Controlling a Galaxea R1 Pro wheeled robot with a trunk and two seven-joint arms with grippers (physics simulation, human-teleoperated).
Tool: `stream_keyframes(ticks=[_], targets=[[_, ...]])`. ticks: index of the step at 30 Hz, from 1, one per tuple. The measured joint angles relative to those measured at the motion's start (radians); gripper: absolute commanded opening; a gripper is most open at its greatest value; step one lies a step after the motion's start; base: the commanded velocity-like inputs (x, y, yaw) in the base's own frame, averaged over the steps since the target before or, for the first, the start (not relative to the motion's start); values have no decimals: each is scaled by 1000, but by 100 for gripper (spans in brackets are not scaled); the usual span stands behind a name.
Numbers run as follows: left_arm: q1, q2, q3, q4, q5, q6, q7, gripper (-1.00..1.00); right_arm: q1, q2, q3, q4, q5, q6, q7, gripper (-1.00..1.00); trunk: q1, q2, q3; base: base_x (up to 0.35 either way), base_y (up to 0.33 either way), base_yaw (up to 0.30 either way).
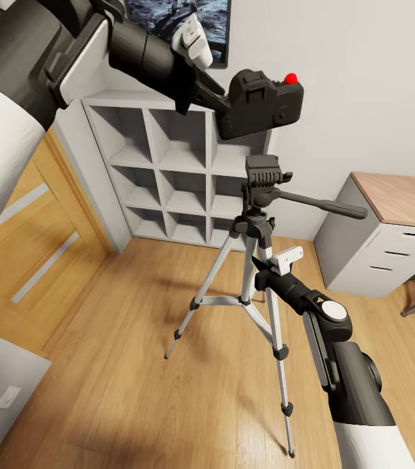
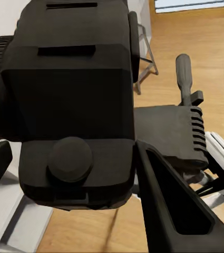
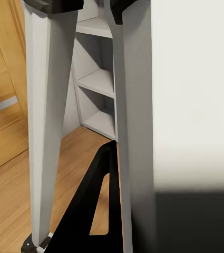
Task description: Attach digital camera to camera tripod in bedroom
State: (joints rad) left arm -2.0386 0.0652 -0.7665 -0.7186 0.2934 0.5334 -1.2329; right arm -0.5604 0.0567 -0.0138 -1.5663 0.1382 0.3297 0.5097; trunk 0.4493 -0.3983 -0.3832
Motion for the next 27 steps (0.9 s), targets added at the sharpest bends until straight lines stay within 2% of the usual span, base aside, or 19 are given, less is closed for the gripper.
stream_keyframes(ticks=[18, 23, 27], targets=[[0, -5, -1, 13, 1, -9, -6, -100, 0, -1, -1, 0, -1, 0, 0, -100, 0, 0, 0, 0, 0, 0], [0, -7, -1, 15, 6, -37, -6, -100, 0, -1, -1, 0, -1, 0, 0, -100, 0, 0, 0, 0, 0, 0], [3, -10, -1, 29, 21, -94, -8, -100, 0, -1, -2, 0, -1, 0, 0, -100, 0, 0, 0, 0, 0, 0]])
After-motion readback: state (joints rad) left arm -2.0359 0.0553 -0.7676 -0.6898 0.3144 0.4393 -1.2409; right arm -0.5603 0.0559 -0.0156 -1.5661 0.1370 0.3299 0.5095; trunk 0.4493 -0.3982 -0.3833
